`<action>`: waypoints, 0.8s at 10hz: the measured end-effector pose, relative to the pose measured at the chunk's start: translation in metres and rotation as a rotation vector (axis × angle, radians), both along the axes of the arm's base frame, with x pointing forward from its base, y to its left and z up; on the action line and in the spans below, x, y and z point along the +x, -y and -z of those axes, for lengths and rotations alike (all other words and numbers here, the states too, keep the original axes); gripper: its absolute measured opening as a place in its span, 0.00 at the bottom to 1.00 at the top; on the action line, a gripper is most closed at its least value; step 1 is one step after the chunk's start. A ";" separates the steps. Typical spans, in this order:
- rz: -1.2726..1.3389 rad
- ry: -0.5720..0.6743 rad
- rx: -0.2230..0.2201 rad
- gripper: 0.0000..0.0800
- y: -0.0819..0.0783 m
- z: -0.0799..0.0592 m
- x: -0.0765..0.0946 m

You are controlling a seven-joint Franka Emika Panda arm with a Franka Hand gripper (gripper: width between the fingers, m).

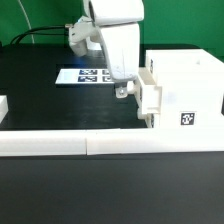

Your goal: Assemble drawer

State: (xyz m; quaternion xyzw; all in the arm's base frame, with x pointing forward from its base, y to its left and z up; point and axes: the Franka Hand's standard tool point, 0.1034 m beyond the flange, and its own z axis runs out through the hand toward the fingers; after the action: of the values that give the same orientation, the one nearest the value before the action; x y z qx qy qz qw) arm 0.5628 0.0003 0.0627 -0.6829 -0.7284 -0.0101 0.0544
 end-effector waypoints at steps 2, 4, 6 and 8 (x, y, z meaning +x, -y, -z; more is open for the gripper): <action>0.042 -0.004 0.001 0.81 -0.017 -0.001 0.001; 0.064 -0.004 0.000 0.81 -0.022 -0.001 0.001; 0.070 -0.007 -0.001 0.81 -0.019 -0.001 0.001; 0.085 -0.007 -0.007 0.81 0.006 0.001 -0.002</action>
Offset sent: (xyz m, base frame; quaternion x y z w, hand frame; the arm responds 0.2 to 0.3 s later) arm 0.0045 0.0117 0.0030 -0.0118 -0.0146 0.0270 0.9995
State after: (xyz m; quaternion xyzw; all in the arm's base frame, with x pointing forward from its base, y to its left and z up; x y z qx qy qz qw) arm 0.5609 -0.0056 0.0616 -0.7135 -0.6985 -0.0075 0.0540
